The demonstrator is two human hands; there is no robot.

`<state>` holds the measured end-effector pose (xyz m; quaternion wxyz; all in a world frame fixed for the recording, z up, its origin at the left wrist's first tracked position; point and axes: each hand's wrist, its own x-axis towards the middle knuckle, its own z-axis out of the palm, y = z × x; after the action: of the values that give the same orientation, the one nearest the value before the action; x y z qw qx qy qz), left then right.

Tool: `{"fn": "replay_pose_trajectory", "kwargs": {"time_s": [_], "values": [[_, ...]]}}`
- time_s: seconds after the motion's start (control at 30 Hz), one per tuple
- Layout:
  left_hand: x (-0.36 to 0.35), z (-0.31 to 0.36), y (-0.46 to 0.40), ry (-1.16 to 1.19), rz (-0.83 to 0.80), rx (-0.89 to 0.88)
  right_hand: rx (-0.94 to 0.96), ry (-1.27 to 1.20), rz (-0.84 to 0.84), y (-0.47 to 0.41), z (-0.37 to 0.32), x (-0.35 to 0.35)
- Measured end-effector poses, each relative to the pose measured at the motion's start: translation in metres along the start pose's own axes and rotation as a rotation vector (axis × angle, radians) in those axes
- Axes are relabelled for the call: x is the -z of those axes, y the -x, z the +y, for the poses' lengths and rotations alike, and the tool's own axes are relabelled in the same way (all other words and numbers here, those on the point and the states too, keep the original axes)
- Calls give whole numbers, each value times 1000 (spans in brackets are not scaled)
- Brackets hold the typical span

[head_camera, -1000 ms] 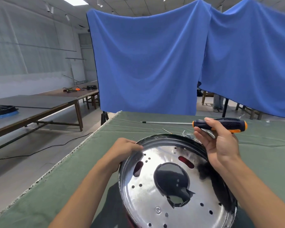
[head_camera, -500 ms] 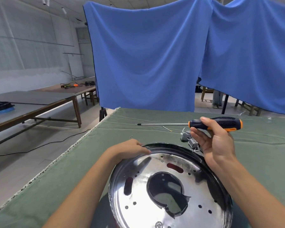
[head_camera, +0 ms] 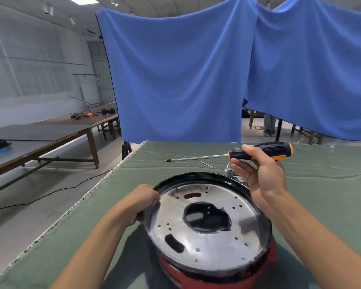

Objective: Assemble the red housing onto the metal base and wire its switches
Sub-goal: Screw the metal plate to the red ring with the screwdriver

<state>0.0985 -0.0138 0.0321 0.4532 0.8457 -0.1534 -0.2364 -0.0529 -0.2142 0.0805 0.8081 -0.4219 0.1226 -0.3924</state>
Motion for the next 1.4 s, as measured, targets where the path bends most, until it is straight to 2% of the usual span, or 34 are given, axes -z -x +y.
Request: {"fn": "replay_pose_trajectory", "kwargs": {"time_s": [0.1, 0.27, 0.37, 0.43, 0.57, 0.83, 1.03, 1.27, 1.4], "values": [[1, -2, 18, 0, -150, 17, 8, 16, -2, 3, 0, -6], [5, -3, 25, -56, -177, 13, 11, 47, 17, 3, 0, -8], [2, -2, 19, -122, -109, -39, 24, 81, 51, -2, 0, -12], [-4, 0, 14, -59, -84, -94, 36, 95, 85, -6, 1, -17], [-12, -5, 10, 116, -141, -132, 62, 84, 128, -15, 8, -23], [-16, -8, 18, 311, -380, -96, 113, 96, 161, -25, 21, -18], [-23, -5, 14, 544, -270, 55, 108, 100, 186, -27, 22, -19], [-23, -7, 18, 356, -223, 27, 122, 118, 168, -17, 20, -20], [-24, -6, 20, 331, -236, 14, 130, 130, 162, -13, 16, -21]]}}
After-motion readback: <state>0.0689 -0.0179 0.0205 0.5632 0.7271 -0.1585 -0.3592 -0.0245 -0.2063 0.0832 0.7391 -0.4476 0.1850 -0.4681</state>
